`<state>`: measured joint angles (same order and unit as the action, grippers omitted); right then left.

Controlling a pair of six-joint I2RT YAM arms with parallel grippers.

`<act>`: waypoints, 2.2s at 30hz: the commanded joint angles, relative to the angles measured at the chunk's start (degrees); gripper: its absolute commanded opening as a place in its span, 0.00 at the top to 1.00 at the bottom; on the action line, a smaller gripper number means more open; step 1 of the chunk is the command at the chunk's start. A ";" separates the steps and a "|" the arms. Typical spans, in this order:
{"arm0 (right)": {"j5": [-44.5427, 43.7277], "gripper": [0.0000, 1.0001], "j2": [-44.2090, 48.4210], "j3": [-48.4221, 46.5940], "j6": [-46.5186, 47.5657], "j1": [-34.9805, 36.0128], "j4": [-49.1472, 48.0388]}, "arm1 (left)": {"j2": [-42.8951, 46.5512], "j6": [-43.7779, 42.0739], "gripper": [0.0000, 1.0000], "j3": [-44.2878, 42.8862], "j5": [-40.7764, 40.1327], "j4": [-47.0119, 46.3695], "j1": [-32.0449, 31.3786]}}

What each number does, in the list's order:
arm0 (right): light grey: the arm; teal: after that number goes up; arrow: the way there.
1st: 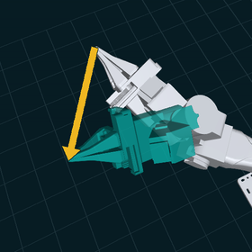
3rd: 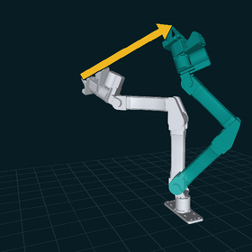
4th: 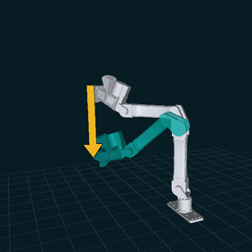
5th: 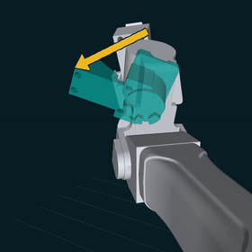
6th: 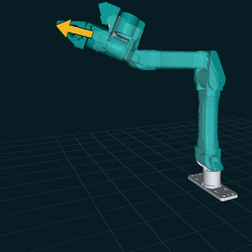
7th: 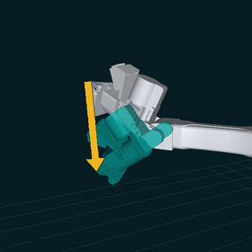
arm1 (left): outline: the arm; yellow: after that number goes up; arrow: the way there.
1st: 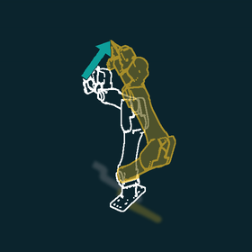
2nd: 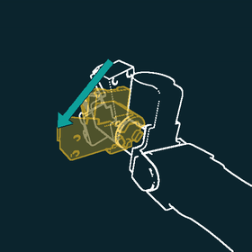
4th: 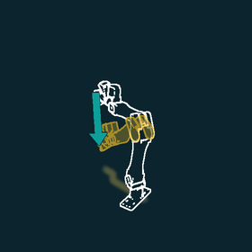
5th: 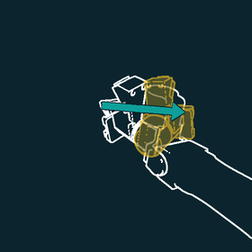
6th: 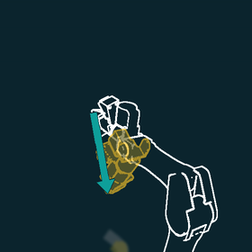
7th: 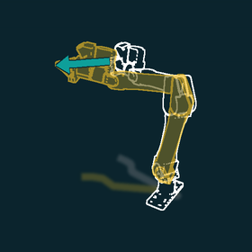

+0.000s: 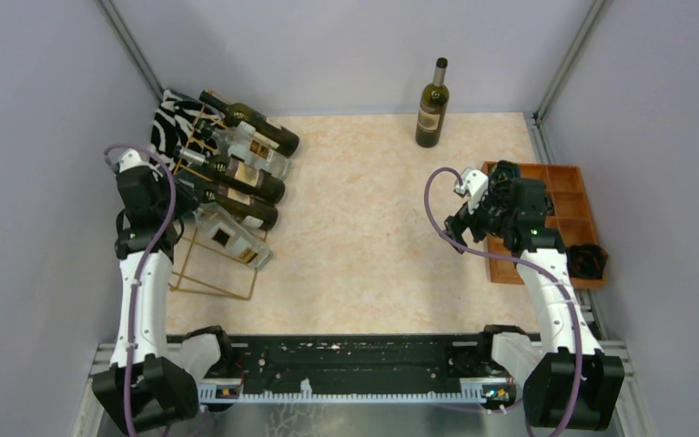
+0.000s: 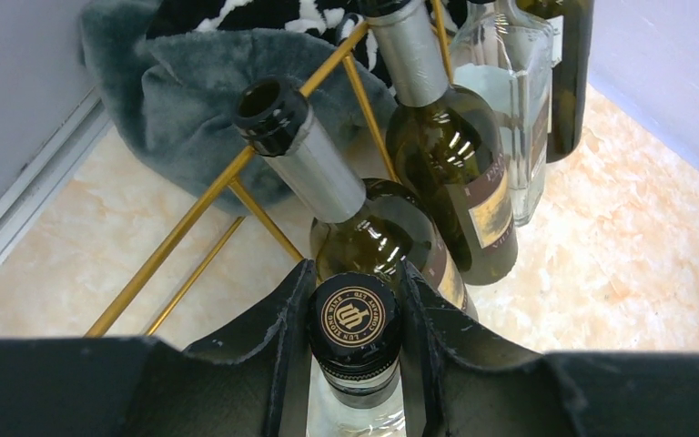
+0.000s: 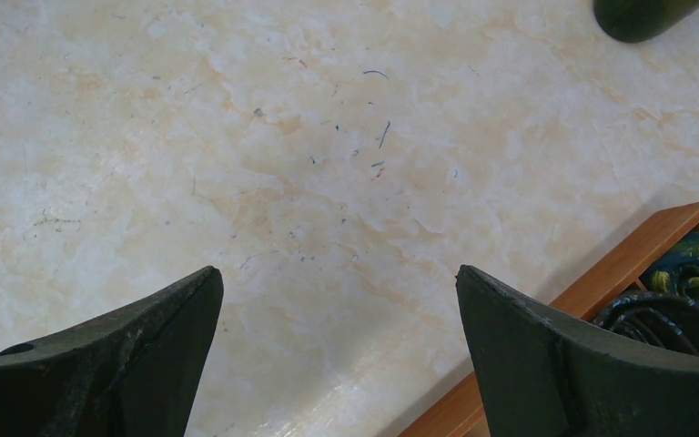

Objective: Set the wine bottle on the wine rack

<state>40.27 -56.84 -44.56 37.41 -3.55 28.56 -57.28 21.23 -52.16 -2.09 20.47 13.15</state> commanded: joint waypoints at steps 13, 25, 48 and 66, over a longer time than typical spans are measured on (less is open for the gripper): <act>1.05 0.02 1.33 -1.19 0.80 -0.40 -0.87 | 0.41 6.26 0.70 4.07 -13.37 14.62 -0.54; 1.11 0.02 1.29 -1.15 0.91 -0.40 -0.87 | 1.38 10.06 0.38 4.32 -15.10 15.73 -0.51; 1.27 0.02 0.50 -0.64 1.00 -0.40 -1.12 | 9.20 12.61 0.10 -6.22 -11.94 27.49 -0.52; 7.81 0.02 -0.37 1.41 2.38 -0.40 -2.16 | 13.40 2.56 0.01 -7.65 41.22 13.18 -0.59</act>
<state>44.31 -56.93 -43.48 38.59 -3.55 28.40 -44.84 25.82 -61.82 19.97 41.43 12.38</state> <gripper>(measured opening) 0.985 0.987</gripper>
